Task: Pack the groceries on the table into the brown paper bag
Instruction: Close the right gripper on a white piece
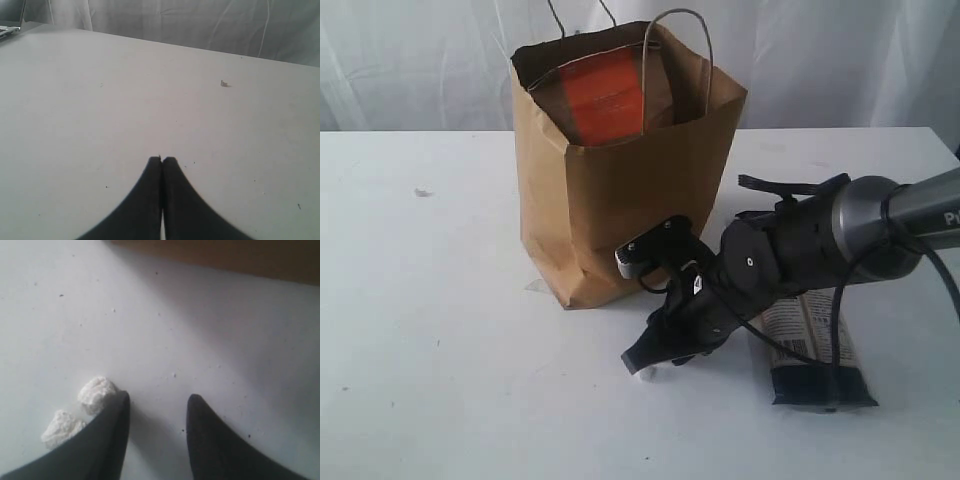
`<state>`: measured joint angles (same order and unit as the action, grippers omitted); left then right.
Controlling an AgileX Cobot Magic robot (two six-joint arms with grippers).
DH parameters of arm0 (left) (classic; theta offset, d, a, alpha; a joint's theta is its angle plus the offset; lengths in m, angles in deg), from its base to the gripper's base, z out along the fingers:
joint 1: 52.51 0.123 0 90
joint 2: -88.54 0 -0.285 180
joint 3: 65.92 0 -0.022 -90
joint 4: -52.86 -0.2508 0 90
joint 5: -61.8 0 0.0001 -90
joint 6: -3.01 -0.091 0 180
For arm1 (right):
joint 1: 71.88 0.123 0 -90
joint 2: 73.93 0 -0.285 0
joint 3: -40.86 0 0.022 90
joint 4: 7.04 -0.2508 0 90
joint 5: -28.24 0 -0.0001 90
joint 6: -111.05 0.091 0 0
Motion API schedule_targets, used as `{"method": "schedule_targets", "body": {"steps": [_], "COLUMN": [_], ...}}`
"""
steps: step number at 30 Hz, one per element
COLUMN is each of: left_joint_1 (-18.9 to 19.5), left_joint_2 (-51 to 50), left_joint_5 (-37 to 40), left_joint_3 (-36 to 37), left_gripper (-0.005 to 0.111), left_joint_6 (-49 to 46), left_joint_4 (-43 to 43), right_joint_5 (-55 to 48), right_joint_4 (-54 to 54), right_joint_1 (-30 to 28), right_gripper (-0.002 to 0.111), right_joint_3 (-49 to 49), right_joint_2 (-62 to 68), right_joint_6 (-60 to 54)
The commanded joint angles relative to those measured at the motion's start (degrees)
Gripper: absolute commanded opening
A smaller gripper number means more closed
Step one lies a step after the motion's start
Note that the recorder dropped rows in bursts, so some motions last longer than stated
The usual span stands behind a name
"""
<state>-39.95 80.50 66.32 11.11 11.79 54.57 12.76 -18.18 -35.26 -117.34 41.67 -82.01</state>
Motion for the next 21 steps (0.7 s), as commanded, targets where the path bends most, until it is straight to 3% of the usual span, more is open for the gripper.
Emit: {"method": "schedule_targets", "body": {"steps": [1, 15, 21], "left_joint_1": [-0.14, -0.14, -0.14], "left_joint_2": [0.25, 0.25, 0.25], "left_joint_5": [-0.18, -0.18, -0.18], "left_joint_3": [0.19, 0.19, 0.19], "left_gripper": [0.000, 0.000, 0.000], "left_joint_6": [0.02, 0.02, 0.02], "left_joint_4": [-0.17, -0.17, -0.17], "right_joint_5": [0.50, -1.34, -1.68], "right_joint_4": [0.06, -5.85, -5.94], "right_joint_1": [-0.04, -0.04, 2.33], "right_gripper": [0.036, 0.036, 0.036], "right_joint_3": [-0.07, -1.27, -1.27], "right_joint_2": [-0.27, -1.98, -1.98], "right_joint_6": [0.01, -0.64, -7.72]}}
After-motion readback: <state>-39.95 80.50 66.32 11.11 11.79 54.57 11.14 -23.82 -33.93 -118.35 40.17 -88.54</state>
